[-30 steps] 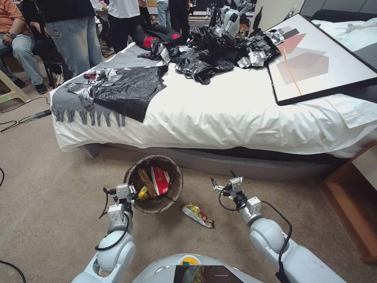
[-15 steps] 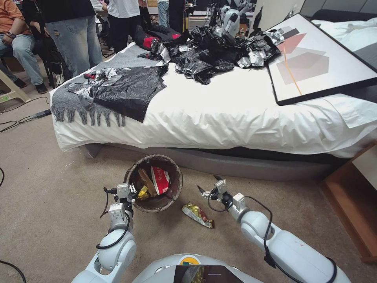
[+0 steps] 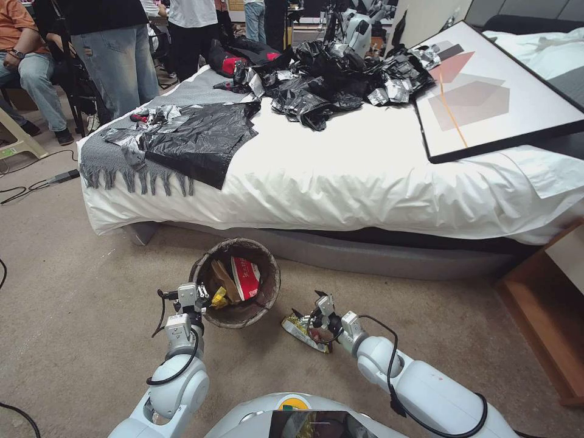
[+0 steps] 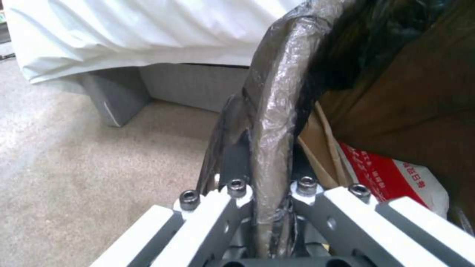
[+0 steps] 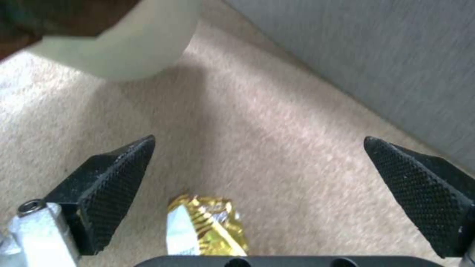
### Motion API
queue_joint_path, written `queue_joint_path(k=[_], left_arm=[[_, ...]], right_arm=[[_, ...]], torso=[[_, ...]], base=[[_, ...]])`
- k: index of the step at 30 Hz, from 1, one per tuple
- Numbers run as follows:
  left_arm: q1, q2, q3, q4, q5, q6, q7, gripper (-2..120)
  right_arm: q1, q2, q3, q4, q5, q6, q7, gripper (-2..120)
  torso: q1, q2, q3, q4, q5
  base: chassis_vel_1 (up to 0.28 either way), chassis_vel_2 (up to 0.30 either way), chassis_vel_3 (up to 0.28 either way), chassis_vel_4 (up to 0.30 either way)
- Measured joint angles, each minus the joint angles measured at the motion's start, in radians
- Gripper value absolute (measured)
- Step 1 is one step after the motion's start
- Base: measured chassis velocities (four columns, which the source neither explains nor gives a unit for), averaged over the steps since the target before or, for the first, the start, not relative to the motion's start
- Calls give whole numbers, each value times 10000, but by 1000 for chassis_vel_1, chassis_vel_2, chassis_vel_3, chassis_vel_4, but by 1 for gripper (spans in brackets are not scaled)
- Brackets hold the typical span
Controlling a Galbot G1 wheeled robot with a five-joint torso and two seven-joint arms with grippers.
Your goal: Pick up the trash bin, then pick up the garbage from the floor and place it into the trash bin.
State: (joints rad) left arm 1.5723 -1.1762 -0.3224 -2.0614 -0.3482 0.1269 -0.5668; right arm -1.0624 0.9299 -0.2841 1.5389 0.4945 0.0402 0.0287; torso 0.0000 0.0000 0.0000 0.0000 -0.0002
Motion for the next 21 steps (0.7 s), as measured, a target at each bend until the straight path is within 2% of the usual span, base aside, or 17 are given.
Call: queue_joint_path(k=[21], left_arm=[[-61, -41, -30, -10, 37, -1, -57, 0]], right_arm=[[156, 1036, -220, -2185, -144, 752, -768, 100]], torso=[[0, 0, 0, 0, 1]], base=[[0, 0, 0, 0]])
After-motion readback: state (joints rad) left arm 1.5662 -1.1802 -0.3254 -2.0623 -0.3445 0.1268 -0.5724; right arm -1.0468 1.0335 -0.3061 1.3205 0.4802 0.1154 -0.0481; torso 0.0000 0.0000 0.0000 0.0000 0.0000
